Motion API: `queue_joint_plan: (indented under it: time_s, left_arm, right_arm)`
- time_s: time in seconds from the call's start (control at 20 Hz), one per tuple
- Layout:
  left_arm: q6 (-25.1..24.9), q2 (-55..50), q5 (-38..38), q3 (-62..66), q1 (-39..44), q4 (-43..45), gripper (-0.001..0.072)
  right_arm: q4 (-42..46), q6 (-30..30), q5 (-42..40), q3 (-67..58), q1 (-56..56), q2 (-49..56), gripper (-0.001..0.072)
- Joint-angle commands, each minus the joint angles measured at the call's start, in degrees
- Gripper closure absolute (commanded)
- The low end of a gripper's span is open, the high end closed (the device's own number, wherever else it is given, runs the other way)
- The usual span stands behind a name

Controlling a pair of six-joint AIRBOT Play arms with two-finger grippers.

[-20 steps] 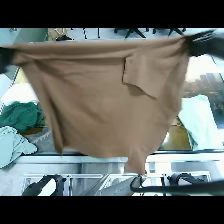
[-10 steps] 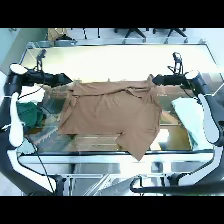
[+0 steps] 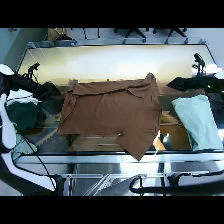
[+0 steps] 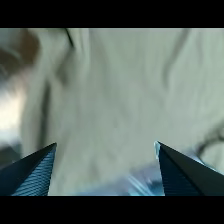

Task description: Fold the shirts.

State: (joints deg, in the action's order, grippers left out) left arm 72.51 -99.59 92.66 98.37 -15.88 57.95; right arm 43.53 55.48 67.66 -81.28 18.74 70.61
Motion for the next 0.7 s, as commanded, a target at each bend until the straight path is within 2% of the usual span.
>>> queue_joint_plan:
  time_s: [0.0,0.15,0.25,0.3,0.35,0.4,0.5,0.55,0.6,0.65]
  left_arm:
    - [0.0,12.8,0.7,-17.1,-0.8,0.6,0.0]
    - [-1.1,28.3,-3.9,-33.5,-0.8,0.8,-0.0001]
    - [-3.9,37.7,-11.6,-43.2,-0.8,1.1,-0.0001]
    - [-4.0,40.9,-15.6,-46.8,-0.8,1.0,0.0078]
    - [-4.1,43.3,-18.5,-49.6,-0.9,1.6,0.0299]
    - [-4.1,44.5,-19.4,-51.3,-1.3,3.4,0.041]
    - [-4.1,44.9,-20.9,-53.3,-3.1,5.5,0.0413]
    - [-4.3,44.0,-21.4,-53.4,-4.6,5.6,0.0644]
    - [-5.6,42.4,-21.8,-52.9,-6.5,5.4,0.0696]
    - [-6.3,40.7,-21.9,-52.2,-8.2,5.4,0.0693]
  right_arm:
    - [0.2,0.2,5.8,8.3,3.4,-7.8,0.0348]
    - [2.0,0.1,6.3,15.8,5.3,-16.5,0.0348]
    - [2.3,0.3,4.0,19.5,5.2,-19.5,0.034]
    - [2.0,0.4,3.7,20.4,5.2,-19.5,0.0279]
    - [1.7,2.1,3.8,20.7,5.2,-18.9,0.0172]
    - [1.9,4.3,4.0,20.7,5.2,-18.0,0.0178]
    - [1.9,5.7,3.9,20.7,5.2,-16.1,0.0187]
    - [1.9,6.1,3.7,20.7,5.2,-14.9,0.0188]
    - [1.9,6.1,3.8,20.7,5.2,-13.6,0.0188]
    - [1.9,6.1,3.9,20.7,5.2,-12.5,0.0188]
